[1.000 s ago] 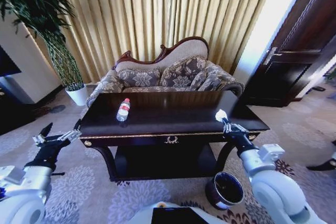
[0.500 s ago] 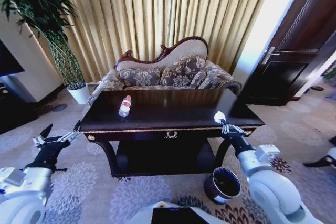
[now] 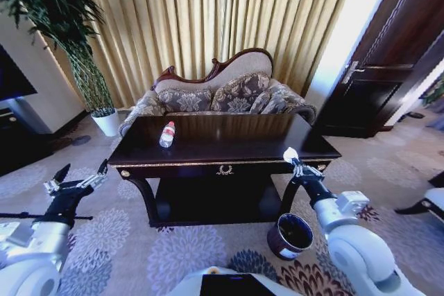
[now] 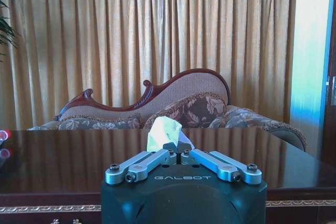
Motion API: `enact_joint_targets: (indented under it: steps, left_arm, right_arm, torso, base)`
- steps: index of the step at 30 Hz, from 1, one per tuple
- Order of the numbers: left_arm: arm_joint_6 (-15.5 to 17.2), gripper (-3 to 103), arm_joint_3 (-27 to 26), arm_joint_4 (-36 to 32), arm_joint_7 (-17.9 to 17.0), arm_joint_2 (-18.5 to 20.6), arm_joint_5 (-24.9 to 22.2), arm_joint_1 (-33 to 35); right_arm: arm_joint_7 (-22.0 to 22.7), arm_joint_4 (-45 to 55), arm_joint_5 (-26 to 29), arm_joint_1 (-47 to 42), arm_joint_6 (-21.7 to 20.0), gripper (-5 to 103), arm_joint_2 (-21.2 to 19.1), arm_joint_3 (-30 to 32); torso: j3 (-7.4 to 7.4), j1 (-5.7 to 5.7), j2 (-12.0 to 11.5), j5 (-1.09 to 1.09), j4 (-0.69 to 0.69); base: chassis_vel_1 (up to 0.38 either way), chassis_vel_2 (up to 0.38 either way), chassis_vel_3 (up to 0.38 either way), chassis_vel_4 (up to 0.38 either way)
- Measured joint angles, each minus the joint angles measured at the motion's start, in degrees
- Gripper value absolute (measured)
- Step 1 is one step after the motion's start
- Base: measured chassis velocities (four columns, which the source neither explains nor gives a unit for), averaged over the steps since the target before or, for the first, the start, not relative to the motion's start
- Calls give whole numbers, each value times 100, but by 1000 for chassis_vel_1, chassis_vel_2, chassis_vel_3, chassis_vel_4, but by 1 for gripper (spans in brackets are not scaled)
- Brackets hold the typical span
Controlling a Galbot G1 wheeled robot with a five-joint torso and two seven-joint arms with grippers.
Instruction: Move to the front of the table and place the trash on the table into the trash bin.
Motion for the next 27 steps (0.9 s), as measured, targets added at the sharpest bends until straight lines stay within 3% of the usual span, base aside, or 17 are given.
enact_joint_targets:
  steps: [10,21,27]
  left_arm:
    - [-82,100,6,0,58,-66,38,32]
    - [-129,100,-14,0,65,-124,40,47]
    - [-179,100,-14,0,76,-171,40,70]
  right_arm:
    - [-153,-393,-166,132,86,0,81,-189]
    - [-158,-2409,-293,776,63,0,89,-674]
    - [-183,-3643,-584,1194,252,0,84,-852]
  torso:
    - [-1,-1,1,-1,-1]
    - [0,1,0,1,0]
    - [1,2,-1,2,0]
  base:
    - [37,-30,-34,29]
    - [0,0,0,0]
    - [0,0,0,0]
